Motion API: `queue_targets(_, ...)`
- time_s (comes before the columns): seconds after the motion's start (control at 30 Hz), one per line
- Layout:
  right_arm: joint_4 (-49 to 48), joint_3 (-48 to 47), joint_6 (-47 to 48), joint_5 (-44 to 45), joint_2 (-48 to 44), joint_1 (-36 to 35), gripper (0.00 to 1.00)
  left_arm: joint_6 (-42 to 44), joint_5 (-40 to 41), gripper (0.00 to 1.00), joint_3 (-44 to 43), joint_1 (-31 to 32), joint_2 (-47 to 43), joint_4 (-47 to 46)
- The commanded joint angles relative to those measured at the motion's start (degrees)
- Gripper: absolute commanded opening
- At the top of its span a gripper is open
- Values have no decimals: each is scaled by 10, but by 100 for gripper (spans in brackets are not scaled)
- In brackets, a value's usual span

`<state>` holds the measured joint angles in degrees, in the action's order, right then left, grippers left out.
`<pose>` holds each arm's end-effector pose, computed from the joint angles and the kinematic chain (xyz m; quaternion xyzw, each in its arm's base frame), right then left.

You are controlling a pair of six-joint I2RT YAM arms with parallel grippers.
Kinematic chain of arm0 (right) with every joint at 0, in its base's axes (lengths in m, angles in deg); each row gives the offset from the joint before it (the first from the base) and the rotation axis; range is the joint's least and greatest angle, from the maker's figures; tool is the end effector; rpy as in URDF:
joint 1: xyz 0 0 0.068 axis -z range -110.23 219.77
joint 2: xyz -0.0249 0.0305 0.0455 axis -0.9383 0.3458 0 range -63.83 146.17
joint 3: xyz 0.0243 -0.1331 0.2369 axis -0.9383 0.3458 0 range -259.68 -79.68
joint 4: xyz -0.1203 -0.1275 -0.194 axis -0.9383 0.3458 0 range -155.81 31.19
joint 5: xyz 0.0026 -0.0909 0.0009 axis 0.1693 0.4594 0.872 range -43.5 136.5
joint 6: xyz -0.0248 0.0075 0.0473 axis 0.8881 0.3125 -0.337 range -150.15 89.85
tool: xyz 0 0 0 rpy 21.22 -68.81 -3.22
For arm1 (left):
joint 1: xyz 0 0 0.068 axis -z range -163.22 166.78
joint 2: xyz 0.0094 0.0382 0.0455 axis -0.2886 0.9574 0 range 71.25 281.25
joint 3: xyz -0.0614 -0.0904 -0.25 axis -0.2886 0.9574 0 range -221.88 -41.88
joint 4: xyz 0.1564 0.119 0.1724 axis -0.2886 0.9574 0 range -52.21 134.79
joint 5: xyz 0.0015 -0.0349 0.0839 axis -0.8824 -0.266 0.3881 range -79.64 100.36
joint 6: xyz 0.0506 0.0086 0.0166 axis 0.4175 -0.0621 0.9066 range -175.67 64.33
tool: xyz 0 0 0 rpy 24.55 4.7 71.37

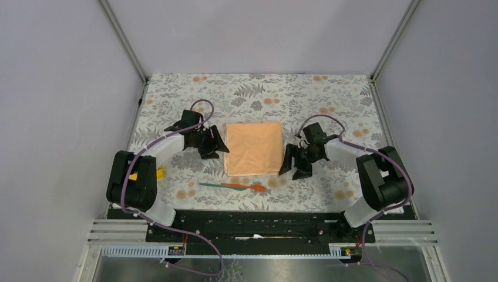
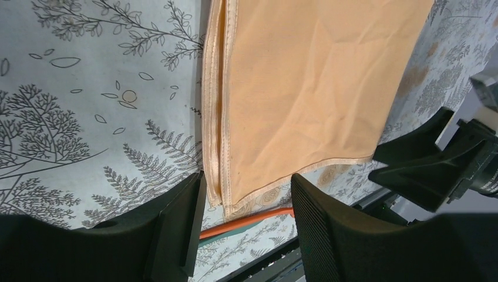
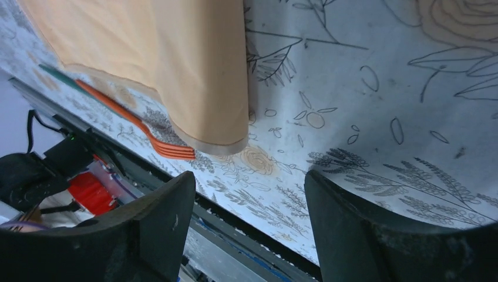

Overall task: Fold the napkin into a case and place the utensils inside
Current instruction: Fold the rectangle-folded napkin at the center of the board, then rotate the square-folded napkin at the center of the board.

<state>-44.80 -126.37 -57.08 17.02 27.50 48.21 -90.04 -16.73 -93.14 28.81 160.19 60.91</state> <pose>0.2595 0.1214 0.1524 -0.0092 0.9468 0.3105 0.0840 0.2874 -0.0778 0.1829 -0.1243 0.9344 -0.3049 0.1359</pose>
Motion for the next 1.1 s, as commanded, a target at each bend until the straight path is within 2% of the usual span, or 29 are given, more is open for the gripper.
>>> queue_targets(0.0,-90,25,-10,-14,-19,8,75,5,16,61,-8,-1,-35,-22)
queue_targets(0.27,-158,27,-5,-60,35,44,72,9,11,62,9,3,-75,-21)
queue_targets(0.53,-188,16,8,-109,83,44,52,9,7,62,3,3,-91,-20)
queue_targets(0.8,-126,-27,61,-147,123,72,22,23,15,63,-38,3,-78,-5)
queue_targets(0.83,-102,-44,73,-138,128,78,18,25,14,64,-45,3,-73,-3)
queue_targets(0.93,-21,-111,110,-107,151,105,15,27,19,64,-65,3,-58,-1)
queue_targets(1.07,125,-273,184,79,220,118,14,18,29,67,-96,3,-29,-7)
